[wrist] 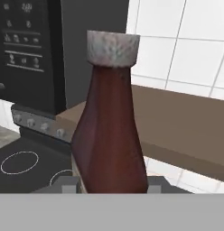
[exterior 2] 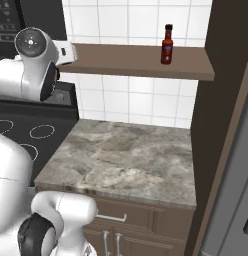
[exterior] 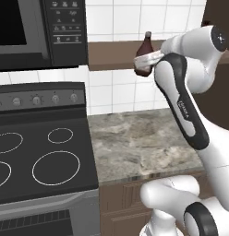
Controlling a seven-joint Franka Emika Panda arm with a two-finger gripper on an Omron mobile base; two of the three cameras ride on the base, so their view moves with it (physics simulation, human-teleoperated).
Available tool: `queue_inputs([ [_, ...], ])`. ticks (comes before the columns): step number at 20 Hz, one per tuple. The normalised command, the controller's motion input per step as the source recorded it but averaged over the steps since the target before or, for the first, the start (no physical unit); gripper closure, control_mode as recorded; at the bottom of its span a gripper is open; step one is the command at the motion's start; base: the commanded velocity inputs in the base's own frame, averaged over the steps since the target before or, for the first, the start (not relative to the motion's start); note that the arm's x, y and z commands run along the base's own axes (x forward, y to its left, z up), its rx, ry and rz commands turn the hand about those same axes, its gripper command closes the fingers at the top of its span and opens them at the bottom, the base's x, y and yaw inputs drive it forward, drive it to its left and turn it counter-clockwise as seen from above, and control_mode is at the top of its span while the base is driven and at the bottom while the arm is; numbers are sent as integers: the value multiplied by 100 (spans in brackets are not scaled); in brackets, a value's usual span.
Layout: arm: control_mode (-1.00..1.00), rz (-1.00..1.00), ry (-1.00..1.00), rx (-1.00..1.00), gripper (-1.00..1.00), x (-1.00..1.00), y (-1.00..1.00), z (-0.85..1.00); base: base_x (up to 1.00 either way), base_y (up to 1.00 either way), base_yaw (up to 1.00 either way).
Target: Take 2 condiments from the cabinet and move them on the counter near the stove.Make sure the condiments are lined up with each other, next to each other.
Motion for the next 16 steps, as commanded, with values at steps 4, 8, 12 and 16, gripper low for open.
queue_inputs([
  [4, -100, 22, -3, 0, 100, -99, 5, -55, 0, 0, 0],
  [8, -100, 23, 0, 0, 100, -95, 8, -62, 0, 0, 0],
  [12, -100, 16, 0, 0, 100, -47, 13, -74, 0, 0, 0],
  [16, -100, 10, 1, 0, 100, 8, 0, -64, 0, 0, 0],
])
